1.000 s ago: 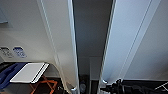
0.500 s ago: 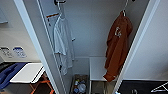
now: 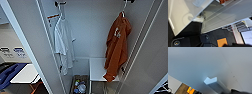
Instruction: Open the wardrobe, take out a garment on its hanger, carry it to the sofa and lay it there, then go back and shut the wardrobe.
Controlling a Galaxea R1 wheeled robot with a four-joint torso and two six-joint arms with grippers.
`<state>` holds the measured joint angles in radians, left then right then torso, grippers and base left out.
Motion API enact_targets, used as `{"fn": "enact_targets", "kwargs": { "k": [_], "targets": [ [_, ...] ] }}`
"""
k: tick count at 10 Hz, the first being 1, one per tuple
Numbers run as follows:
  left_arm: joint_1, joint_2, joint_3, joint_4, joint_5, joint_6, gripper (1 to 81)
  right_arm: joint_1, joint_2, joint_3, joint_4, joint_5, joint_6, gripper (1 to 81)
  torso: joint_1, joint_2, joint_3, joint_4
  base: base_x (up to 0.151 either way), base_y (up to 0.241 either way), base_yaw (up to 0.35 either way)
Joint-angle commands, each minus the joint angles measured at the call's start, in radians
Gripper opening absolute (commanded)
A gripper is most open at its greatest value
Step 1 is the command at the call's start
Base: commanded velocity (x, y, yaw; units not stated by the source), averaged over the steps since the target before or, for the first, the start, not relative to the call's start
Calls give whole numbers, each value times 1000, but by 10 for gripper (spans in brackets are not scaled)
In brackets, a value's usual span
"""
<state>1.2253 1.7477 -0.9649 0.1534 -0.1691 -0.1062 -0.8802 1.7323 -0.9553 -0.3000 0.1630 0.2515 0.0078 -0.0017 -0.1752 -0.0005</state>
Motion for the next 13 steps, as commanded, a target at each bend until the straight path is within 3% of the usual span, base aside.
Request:
{"fn": "enact_targets", "kwargs": {
  "k": [1,3,5,13],
  "targets": [
    [259,-16,-236,60,-368,-26,811,-125,-129,-162,55,-19,110,811,0,0,0,0,0,0,0],
    [296,129,-399,61,-363,-90,811,-225,-20,-328,104,-23,143,811,0,-1,1,0,0,0,0],
    [305,261,-529,57,-354,-116,811,-285,91,-435,110,-30,146,811,-2,-2,1,0,0,0,0],
    [296,731,-996,52,-135,-127,811,-455,535,-801,98,-103,134,811,-3,-3,3,0,0,0,0]
  ]
}}
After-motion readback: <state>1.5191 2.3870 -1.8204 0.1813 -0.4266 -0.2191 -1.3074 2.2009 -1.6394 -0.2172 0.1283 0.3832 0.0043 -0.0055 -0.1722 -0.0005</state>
